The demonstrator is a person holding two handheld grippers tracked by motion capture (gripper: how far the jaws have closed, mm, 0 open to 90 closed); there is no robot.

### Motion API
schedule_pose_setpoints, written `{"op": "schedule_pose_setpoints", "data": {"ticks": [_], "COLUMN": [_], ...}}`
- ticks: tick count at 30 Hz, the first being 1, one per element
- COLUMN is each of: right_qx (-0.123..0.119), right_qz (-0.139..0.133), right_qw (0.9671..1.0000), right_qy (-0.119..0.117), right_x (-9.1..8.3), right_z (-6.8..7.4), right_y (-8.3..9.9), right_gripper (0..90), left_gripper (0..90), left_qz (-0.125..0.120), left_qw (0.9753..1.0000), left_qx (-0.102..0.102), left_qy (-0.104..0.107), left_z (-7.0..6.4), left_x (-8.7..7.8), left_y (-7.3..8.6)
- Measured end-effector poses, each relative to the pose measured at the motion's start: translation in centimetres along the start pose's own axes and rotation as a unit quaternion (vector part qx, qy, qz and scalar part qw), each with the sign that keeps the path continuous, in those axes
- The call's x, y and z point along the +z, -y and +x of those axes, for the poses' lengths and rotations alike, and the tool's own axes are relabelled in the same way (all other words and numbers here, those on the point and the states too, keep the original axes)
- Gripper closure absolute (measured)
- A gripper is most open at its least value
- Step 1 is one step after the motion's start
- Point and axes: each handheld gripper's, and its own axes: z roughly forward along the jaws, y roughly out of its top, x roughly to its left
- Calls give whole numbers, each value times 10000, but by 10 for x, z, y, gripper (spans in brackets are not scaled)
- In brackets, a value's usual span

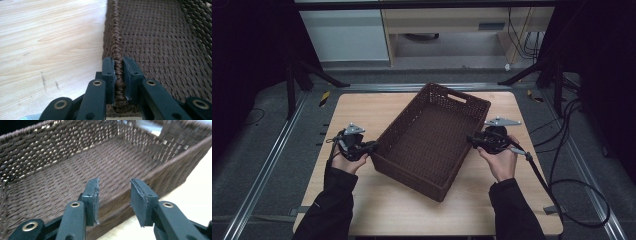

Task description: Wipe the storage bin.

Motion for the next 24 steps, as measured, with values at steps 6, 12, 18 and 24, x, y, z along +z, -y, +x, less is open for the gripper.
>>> {"op": "schedule_pose_setpoints", "data": {"ticks": [6, 12, 18, 24], "right_qx": [9, -29, -82, -41], "right_qz": [-24, 48, 24, 83], "right_qw": [9997, 9998, 9998, 10000], "right_qy": [245, 186, 153, 25], "right_x": [3, 5, 3, 0], "right_z": [-6, -3, 0, 2], "right_y": [-1, 1, 3, 3], "right_gripper": [576, 605, 639, 622], "left_gripper": [799, 791, 721, 752], "left_qz": [-26, -30, -102, -112], "left_qw": [10000, 9999, 9998, 9998], "left_qx": [-52, -77, -14, -29], "left_qy": [-1, -58, -149, -144], "left_z": [9, 15, 14, 17], "left_x": [3, 7, -5, -4], "left_y": [-3, -7, -5, -5]}}
